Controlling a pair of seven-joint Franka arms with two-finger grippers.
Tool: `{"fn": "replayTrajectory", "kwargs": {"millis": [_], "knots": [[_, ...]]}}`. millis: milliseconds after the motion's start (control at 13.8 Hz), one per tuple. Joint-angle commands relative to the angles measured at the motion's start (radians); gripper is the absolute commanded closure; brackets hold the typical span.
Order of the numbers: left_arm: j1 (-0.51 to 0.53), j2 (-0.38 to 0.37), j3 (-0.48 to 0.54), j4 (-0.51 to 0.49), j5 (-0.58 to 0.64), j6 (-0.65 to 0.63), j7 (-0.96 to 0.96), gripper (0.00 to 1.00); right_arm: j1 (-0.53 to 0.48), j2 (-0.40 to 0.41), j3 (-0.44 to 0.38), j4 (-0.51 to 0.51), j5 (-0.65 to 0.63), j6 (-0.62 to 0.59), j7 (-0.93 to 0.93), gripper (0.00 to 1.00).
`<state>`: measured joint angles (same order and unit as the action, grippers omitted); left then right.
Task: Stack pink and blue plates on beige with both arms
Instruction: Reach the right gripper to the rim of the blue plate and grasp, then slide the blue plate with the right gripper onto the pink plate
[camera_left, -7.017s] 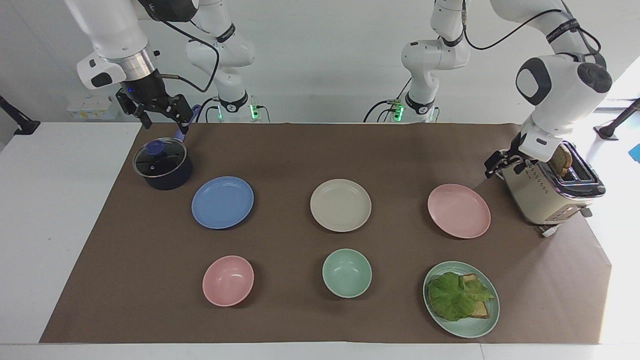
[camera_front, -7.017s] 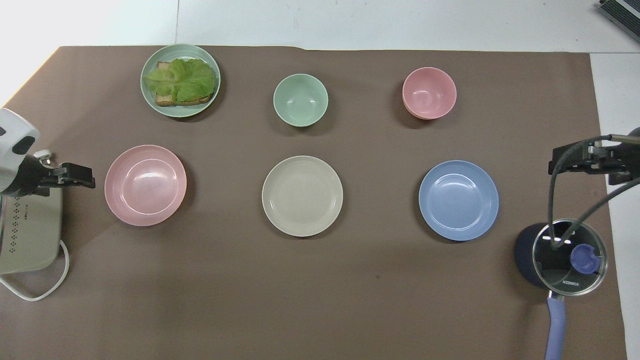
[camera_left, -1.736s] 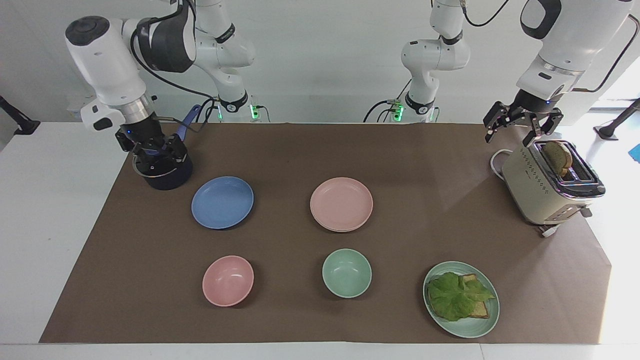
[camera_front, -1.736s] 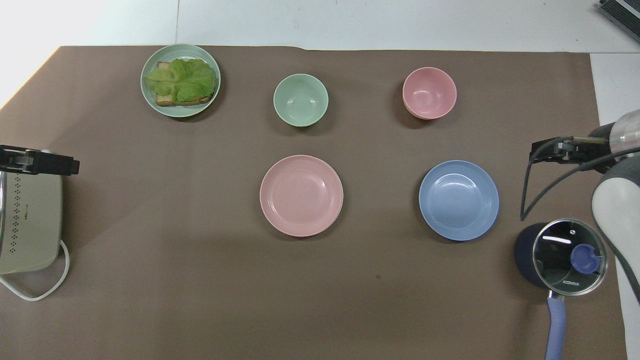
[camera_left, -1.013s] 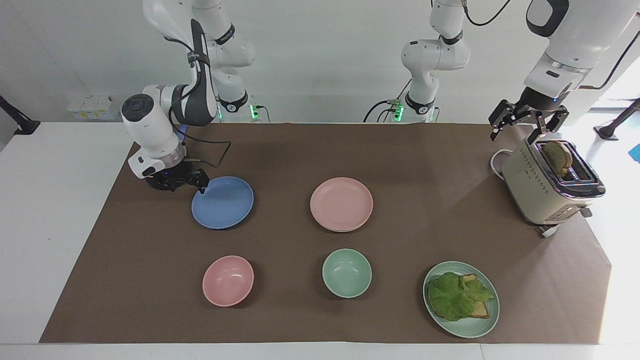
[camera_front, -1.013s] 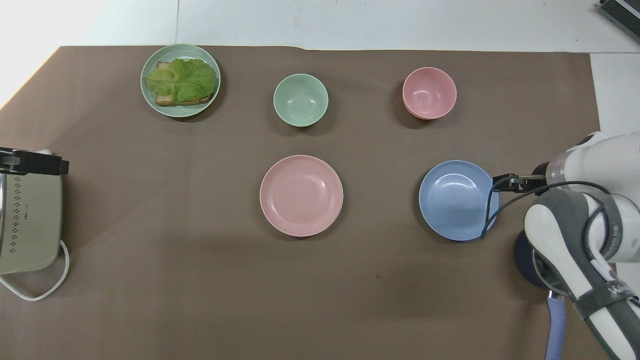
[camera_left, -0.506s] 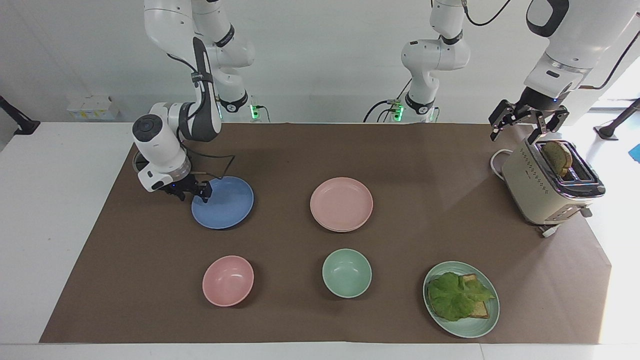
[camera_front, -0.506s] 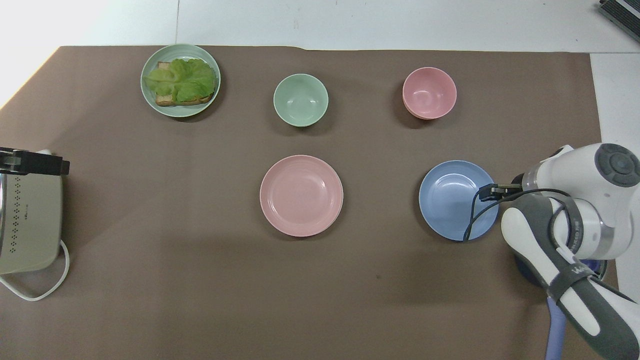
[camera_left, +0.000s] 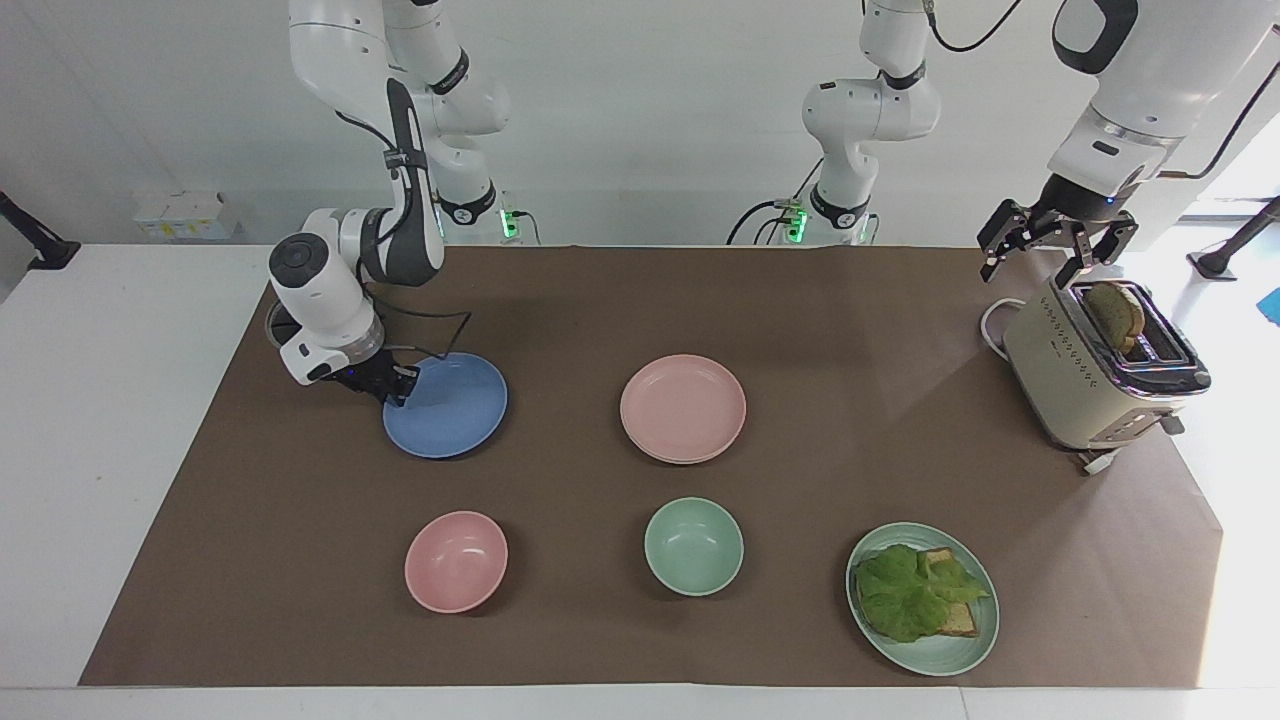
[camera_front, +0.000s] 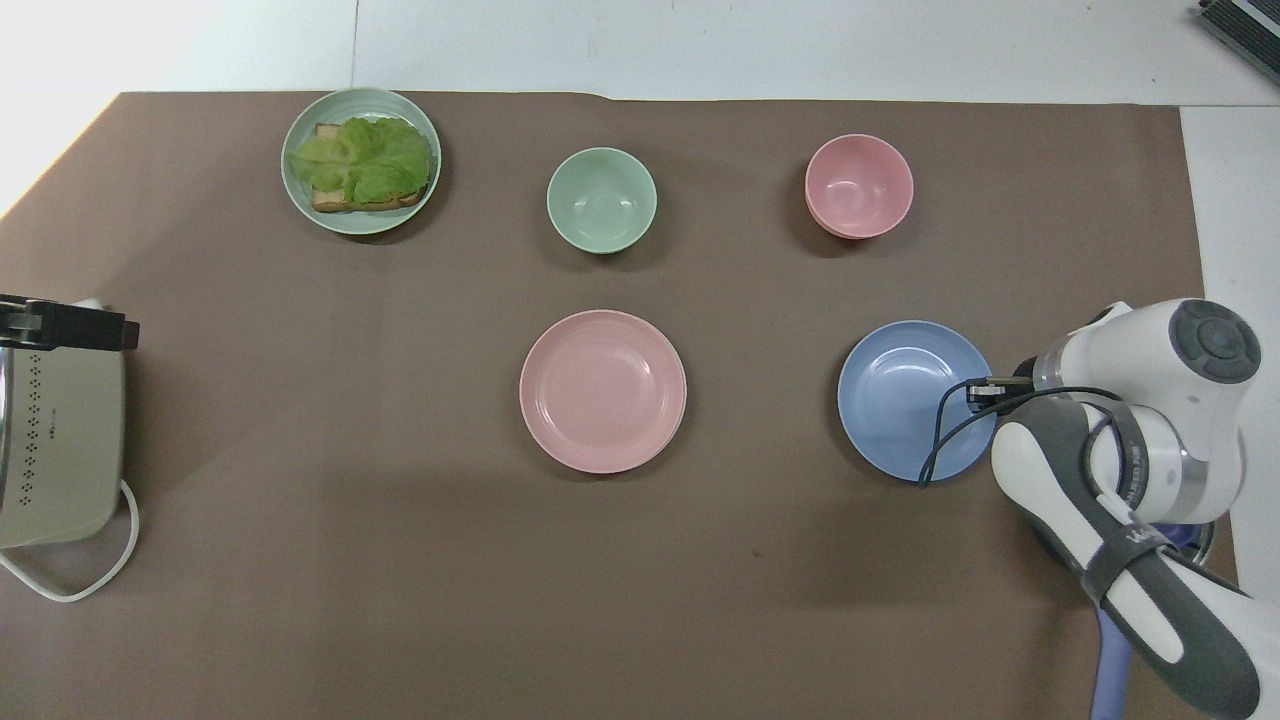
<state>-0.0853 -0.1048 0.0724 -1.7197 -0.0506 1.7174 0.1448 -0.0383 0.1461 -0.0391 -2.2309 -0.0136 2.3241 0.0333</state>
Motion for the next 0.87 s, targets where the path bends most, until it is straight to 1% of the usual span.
{"fn": "replayTrajectory", "kwargs": {"millis": [0,145,289,434,506,579,651,723,796], "knots": [[0.001,-0.003,-0.002,0.012,0.018,-0.021,-0.010,0.00,-0.012,-0.016,0.004,-0.012,0.014,-0.005,-0.004,1.00],[0.001,-0.003,-0.002,0.012,0.018,-0.021,-0.010,0.00,-0.011,-0.032,0.004,0.003,0.014,-0.017,-0.004,1.00],[0.001,-0.003,-0.002,0.012,0.018,-0.021,-0.010,0.00,-0.009,-0.063,0.007,0.040,0.014,-0.073,-0.006,1.00],[0.001,-0.003,-0.002,0.012,0.018,-0.021,-0.010,0.00,0.008,-0.100,0.018,0.106,0.015,-0.130,0.003,1.00],[0.001,-0.004,-0.002,0.012,0.018,-0.021,-0.010,0.00,0.020,-0.109,0.030,0.150,0.017,-0.191,0.007,1.00],[0.001,-0.003,-0.002,0.012,0.018,-0.021,-0.010,0.00,0.027,-0.117,0.053,0.199,0.053,-0.260,0.013,1.00],[0.001,-0.003,-0.002,0.012,0.018,-0.021,-0.010,0.00,0.032,-0.123,0.074,0.233,0.099,-0.302,0.031,1.00],[0.001,-0.003,-0.002,0.012,0.018,-0.021,-0.010,0.00,0.032,-0.125,0.105,0.256,0.138,-0.308,0.060,1.00],[0.001,-0.003,-0.002,0.012,0.018,-0.021,-0.010,0.00,0.031,-0.122,0.137,0.267,0.147,-0.299,0.091,1.00]]}}
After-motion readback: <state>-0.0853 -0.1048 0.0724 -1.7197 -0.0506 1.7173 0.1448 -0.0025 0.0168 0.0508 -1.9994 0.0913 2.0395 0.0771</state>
